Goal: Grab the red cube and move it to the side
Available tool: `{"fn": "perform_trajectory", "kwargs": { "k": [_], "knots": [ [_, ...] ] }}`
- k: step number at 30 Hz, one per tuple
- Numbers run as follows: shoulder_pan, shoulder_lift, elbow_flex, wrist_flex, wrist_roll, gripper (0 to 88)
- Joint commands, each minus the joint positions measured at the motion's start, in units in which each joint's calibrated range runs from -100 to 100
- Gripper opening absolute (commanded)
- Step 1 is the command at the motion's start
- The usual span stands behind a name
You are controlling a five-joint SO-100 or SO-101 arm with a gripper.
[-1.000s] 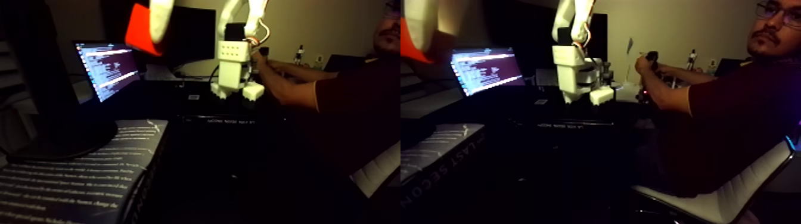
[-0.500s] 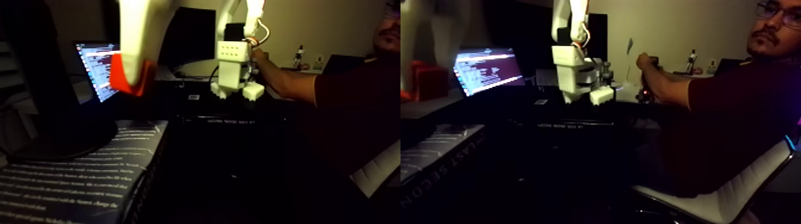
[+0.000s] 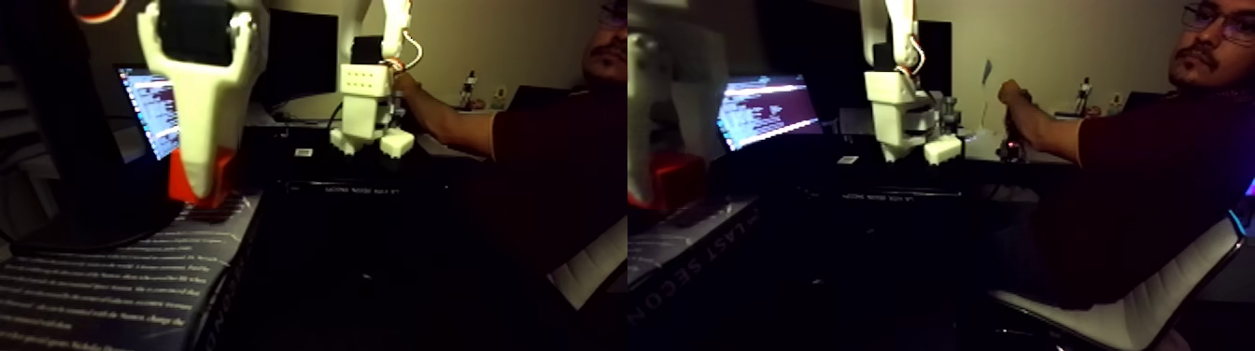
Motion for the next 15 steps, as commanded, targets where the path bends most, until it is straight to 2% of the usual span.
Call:
{"fn": "perform_trajectory", "kwargs": {
  "k": [1,15],
  "knots": [
    [1.2,0.9,-0.4,-2.1,0.3,0.6],
    [2.2,2.7,-1.0,-3.4,0.3,0.6]
  ]
}}
